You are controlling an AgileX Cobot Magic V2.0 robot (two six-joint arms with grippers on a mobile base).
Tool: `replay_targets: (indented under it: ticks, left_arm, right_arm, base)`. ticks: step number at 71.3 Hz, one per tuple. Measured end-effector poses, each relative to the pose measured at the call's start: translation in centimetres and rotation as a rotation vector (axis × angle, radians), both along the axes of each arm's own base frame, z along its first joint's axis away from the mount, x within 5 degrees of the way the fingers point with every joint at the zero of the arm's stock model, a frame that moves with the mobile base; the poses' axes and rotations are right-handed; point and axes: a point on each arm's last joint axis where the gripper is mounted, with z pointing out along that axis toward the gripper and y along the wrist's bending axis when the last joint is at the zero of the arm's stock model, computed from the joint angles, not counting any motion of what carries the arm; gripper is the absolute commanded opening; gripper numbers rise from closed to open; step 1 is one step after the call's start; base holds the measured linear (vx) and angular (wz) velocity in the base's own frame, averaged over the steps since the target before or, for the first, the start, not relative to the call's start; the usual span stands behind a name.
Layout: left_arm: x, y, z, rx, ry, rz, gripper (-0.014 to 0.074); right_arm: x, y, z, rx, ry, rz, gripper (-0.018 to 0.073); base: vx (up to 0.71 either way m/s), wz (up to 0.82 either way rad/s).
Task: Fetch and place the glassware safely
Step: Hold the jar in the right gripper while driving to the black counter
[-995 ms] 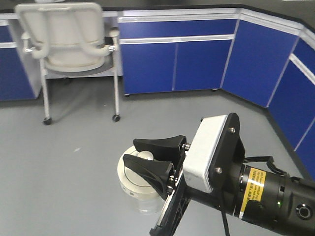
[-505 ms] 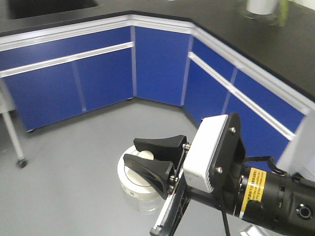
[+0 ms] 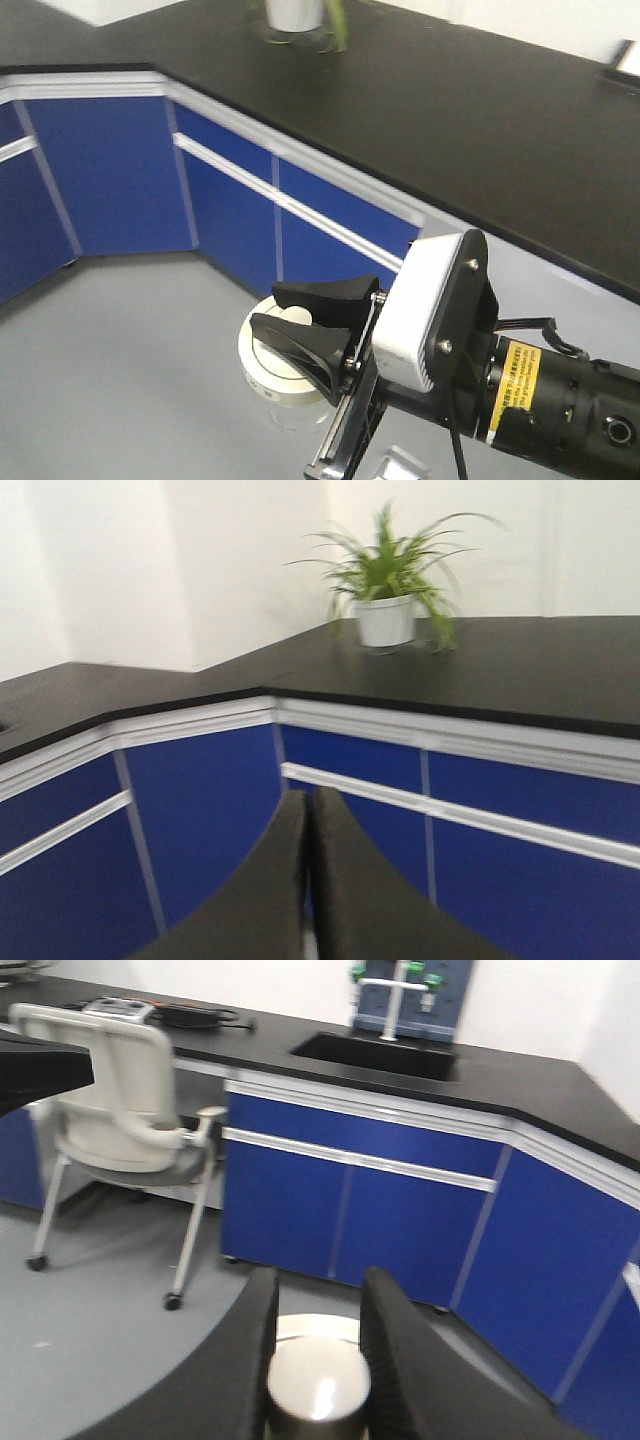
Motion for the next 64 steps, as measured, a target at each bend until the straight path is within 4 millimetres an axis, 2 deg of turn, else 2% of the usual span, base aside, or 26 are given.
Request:
replay_targets:
  ticks: [47,64]
  left_arm:
    - [0.00,0.00,0.00,0.000,0.000,0.000,-0.0007]
    - [0.00,0.00,0.00,0.000,0.000,0.000,-0.0007]
  right_arm:
    - [0.00,0.00,0.00,0.000,0.000,0.000,0.0000]
    - [0.00,0.00,0.00,0.000,0.000,0.000,0.0000]
  base:
    - [0.21,-0.70]
    - [0.21,-0.51]
